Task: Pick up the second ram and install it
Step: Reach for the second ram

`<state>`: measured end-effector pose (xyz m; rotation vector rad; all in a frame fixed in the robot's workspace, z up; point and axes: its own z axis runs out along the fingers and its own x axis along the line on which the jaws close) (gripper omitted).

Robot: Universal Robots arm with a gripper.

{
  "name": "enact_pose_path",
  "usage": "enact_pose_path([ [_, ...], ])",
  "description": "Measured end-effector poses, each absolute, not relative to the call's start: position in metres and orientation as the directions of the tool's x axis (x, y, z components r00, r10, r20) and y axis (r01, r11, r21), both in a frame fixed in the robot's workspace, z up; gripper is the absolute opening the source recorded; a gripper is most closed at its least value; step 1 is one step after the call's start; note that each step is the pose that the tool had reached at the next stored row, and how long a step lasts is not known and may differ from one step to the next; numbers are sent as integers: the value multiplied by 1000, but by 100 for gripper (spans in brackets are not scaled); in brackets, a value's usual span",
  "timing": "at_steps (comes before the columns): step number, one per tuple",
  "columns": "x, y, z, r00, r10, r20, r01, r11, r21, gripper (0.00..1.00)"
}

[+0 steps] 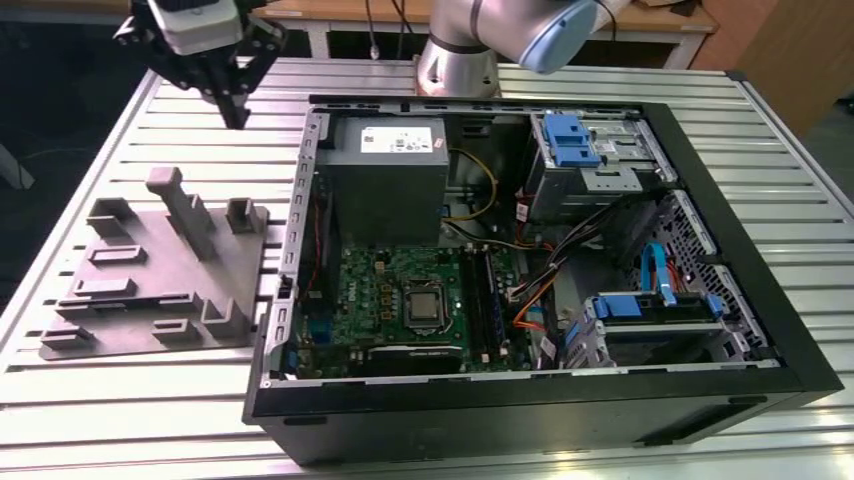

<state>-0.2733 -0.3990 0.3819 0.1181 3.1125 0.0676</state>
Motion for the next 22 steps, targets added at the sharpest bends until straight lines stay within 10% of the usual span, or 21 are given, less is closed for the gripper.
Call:
enact_pose_path([
  [22, -327, -407, 363, -997, 76, -24, 75, 996, 44, 10],
])
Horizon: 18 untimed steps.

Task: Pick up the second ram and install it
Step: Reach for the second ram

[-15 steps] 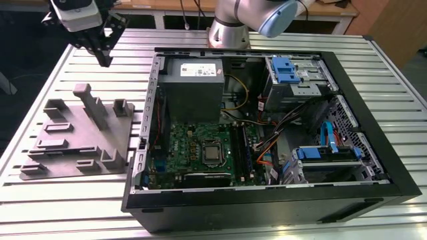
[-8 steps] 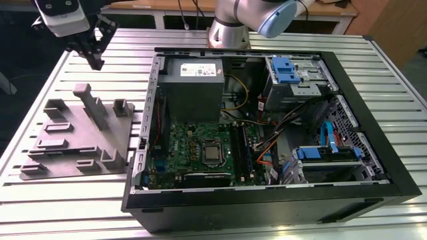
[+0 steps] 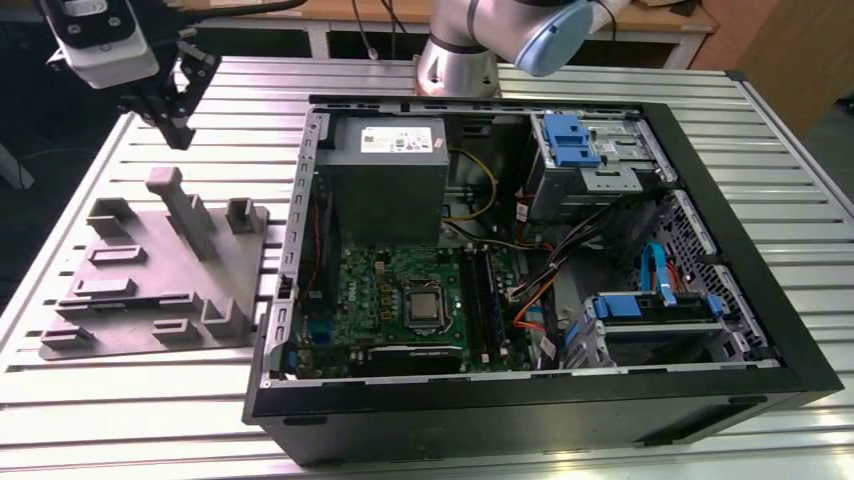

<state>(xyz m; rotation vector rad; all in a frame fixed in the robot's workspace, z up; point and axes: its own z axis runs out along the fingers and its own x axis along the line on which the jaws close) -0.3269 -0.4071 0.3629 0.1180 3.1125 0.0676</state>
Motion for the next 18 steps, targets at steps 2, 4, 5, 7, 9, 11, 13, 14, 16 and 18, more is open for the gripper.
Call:
enact_pose_path([
  [2, -331, -409, 361, -997, 76, -25, 75, 996, 44, 10],
  [4, -334, -410, 359, -997, 76, -24, 75, 996, 44, 10],
  [5, -337, -411, 358, -997, 76, -24, 75, 996, 44, 10],
  [7, -341, -413, 356, -997, 76, -24, 75, 996, 44, 10],
  [9, -346, -415, 354, -997, 76, -24, 75, 996, 44, 10],
  [11, -350, -417, 352, -997, 76, -24, 75, 996, 44, 10],
  [13, -354, -418, 350, -997, 76, -24, 75, 996, 44, 10],
  [14, -356, -419, 349, -997, 76, -24, 75, 996, 44, 10],
  [16, -361, -421, 347, -997, 76, -24, 75, 996, 44, 10],
  [18, -365, -424, 345, -997, 76, -24, 75, 996, 44, 10],
])
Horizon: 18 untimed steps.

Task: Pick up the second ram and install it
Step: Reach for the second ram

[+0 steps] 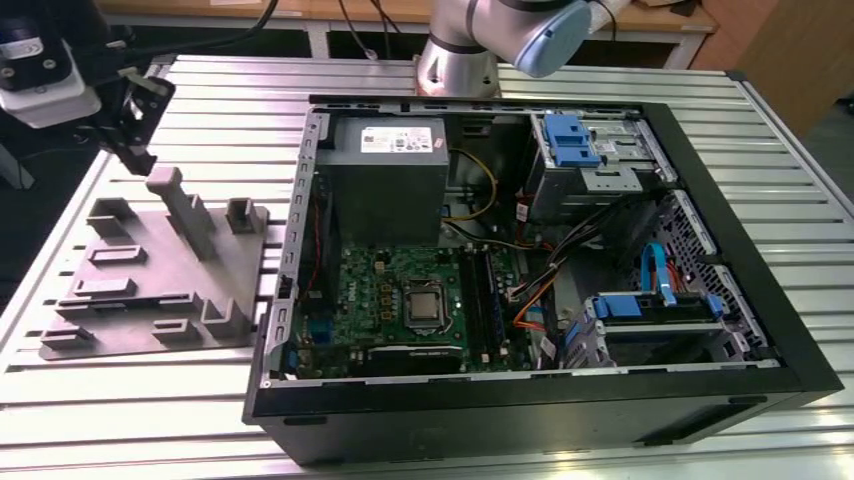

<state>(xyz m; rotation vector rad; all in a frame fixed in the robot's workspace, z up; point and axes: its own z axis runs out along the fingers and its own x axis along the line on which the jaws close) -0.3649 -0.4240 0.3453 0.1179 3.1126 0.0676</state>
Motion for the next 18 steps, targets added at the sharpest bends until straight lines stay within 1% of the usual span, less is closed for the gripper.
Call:
enact_pose_path([
  [18, -393, -449, 326, -997, 76, -22, 75, 996, 44, 10],
])
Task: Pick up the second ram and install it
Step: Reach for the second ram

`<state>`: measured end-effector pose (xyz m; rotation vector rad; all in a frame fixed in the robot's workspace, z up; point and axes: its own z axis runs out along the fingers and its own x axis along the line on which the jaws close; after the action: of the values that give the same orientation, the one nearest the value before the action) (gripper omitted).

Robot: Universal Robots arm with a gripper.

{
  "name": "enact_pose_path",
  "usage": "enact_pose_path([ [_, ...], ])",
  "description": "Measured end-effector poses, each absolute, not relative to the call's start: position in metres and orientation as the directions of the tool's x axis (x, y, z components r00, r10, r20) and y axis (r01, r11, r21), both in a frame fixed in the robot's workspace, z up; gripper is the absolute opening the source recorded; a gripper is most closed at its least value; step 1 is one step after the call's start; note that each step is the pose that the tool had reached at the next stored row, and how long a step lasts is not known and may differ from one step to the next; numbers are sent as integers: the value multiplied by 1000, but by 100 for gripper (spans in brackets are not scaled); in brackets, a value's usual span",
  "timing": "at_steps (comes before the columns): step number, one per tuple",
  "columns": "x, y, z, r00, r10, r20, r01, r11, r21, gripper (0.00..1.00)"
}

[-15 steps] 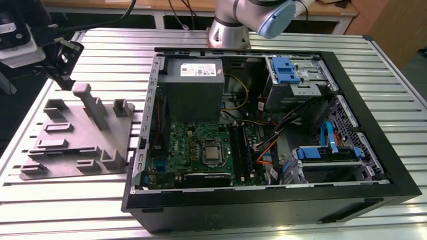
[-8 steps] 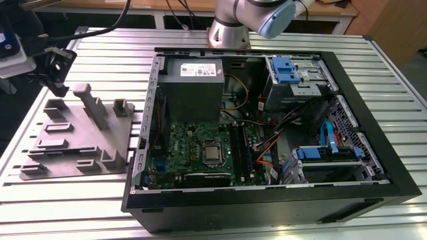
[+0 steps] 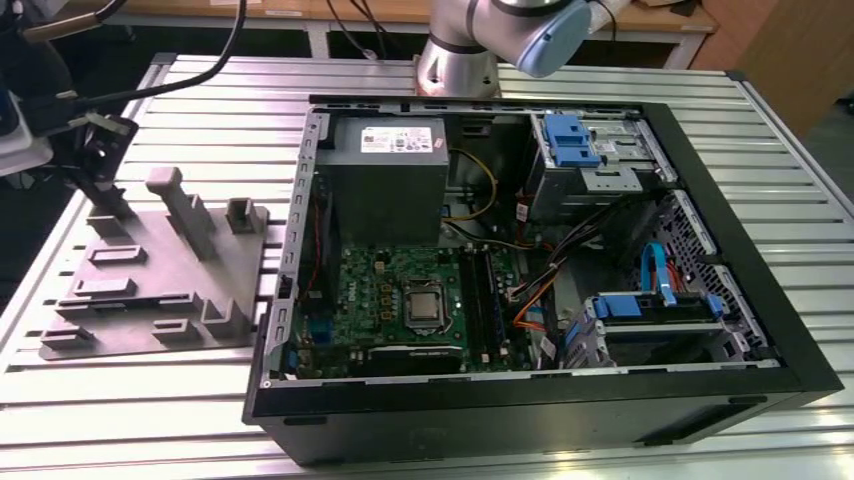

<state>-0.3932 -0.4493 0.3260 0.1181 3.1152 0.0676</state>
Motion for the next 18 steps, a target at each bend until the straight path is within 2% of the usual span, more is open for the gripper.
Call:
enact_pose_path([
  [18, -414, -472, 302, -997, 76, -6, 76, 996, 43, 10],
])
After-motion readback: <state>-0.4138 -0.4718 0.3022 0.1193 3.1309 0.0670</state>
